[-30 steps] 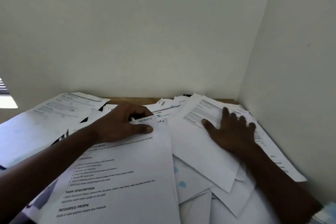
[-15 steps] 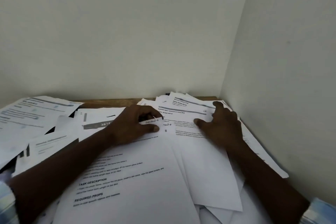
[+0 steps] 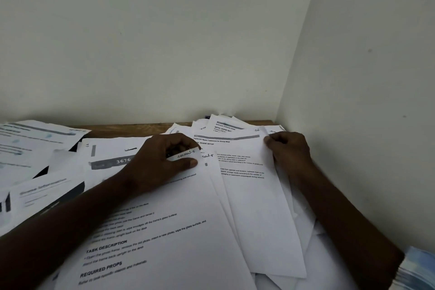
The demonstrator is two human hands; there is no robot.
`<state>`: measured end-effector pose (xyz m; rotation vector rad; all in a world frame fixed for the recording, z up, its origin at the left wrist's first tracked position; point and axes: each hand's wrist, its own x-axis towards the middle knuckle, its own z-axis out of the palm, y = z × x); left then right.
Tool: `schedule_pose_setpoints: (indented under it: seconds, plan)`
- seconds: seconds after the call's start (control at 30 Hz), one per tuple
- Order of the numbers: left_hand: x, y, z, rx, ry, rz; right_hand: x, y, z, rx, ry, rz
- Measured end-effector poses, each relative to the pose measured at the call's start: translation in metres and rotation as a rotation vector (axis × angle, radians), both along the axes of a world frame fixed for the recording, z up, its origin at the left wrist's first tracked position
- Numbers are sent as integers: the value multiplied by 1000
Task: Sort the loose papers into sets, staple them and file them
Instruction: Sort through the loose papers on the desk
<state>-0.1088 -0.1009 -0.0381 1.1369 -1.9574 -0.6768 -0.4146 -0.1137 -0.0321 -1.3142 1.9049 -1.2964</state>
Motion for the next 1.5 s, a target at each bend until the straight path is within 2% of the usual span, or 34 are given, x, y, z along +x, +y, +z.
schedule_pose_setpoints:
  seconds: [0.1,0.23,0.37,0.53,0.6,0.77,0.83,0.97,1.13,1.33,1.5]
  plan:
    - [3,-2,6,7,-42,-57,2,0,0,-9,4,45]
    - [7,-6,13,-30,-174,-61,14,8,4,-9,52,301]
    - [8,-3,13,-46,-262,-58,28,20,6,17,244,505]
    - [7,2,6,-97,-397,-48,29,22,6,8,530,367]
    - [7,4,5,-111,-467,-51,21,21,9,11,589,360]
    - [5,6,5,-138,-521,-48,-6,22,21,158,470,574]
    - [5,7,5,-145,-533,-49,-12,18,21,138,468,480]
    - [5,6,3,-123,-524,-65,-15,8,4,-51,523,158]
    - [6,4,0,-112,-522,-68,-15,0,-8,18,583,-16]
    - [5,7,2,-105,-471,-81,-14,0,-7,-44,279,-21]
    - [7,4,5,-2,-309,-74,-12,-2,-9,-151,95,-47]
